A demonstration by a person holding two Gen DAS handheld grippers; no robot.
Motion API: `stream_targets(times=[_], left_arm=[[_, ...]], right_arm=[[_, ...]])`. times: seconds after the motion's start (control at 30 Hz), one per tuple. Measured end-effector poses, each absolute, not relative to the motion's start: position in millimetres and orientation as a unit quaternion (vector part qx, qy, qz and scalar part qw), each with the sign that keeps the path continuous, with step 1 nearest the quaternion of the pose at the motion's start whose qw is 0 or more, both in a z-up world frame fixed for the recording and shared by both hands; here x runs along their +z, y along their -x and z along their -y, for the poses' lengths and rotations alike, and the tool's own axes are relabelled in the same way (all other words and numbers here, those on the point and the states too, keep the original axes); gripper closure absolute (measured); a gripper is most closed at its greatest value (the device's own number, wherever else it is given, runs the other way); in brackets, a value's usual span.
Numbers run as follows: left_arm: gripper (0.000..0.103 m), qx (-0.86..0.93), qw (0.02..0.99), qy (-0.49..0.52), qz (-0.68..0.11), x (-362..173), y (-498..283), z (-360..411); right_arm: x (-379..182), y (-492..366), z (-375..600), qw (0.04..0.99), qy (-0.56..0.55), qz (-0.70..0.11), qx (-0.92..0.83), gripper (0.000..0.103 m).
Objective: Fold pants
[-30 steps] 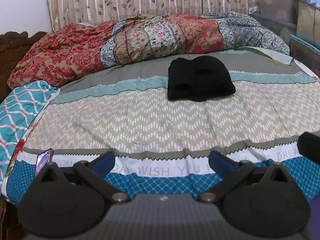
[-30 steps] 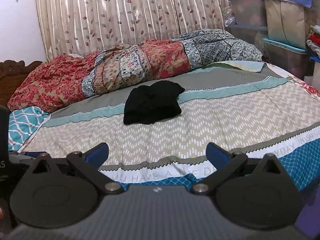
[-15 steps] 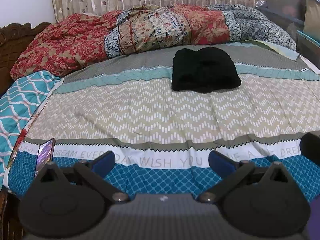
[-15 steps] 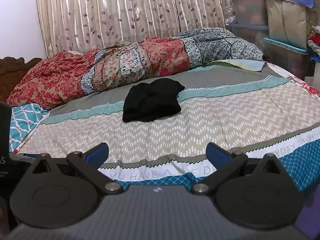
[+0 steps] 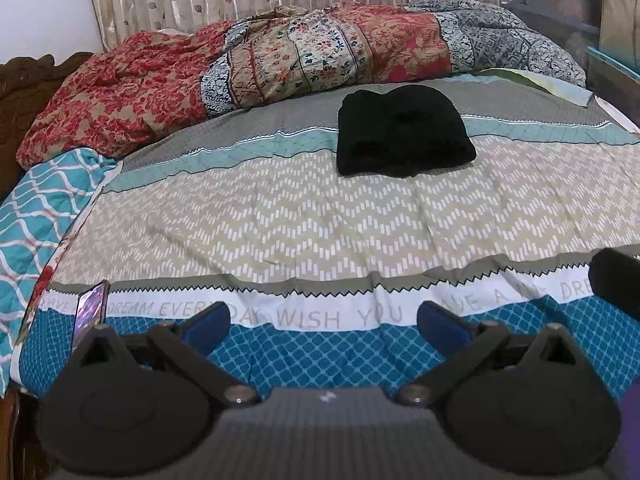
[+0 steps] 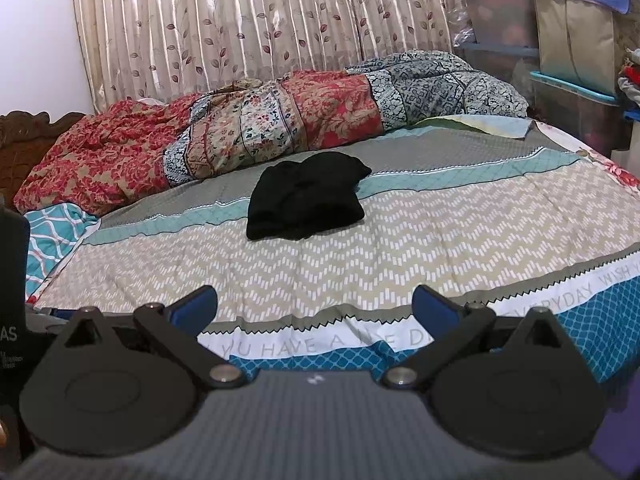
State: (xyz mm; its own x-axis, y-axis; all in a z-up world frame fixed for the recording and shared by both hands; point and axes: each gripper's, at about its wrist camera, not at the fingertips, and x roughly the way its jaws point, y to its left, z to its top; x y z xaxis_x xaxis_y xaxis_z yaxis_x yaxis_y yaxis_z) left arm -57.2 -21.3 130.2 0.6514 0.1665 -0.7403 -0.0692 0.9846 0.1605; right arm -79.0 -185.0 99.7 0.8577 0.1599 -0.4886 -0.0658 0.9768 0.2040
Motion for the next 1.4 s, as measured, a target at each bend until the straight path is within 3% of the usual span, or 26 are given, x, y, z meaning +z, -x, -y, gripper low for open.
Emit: stream_targets(times=[0.57,1.4], left_arm=[[0.0,0.09,0.899,-0.097,-0.417,120,58,17],[0.0,0.081,0.864,-0.068,-0.492,96,52,10]], right_arm=[[95,77,186,0.958,-0.085,-0.269,0.059,0.0],[91,74,187,0.954,-0.092,-0.279,0.057,0.0]])
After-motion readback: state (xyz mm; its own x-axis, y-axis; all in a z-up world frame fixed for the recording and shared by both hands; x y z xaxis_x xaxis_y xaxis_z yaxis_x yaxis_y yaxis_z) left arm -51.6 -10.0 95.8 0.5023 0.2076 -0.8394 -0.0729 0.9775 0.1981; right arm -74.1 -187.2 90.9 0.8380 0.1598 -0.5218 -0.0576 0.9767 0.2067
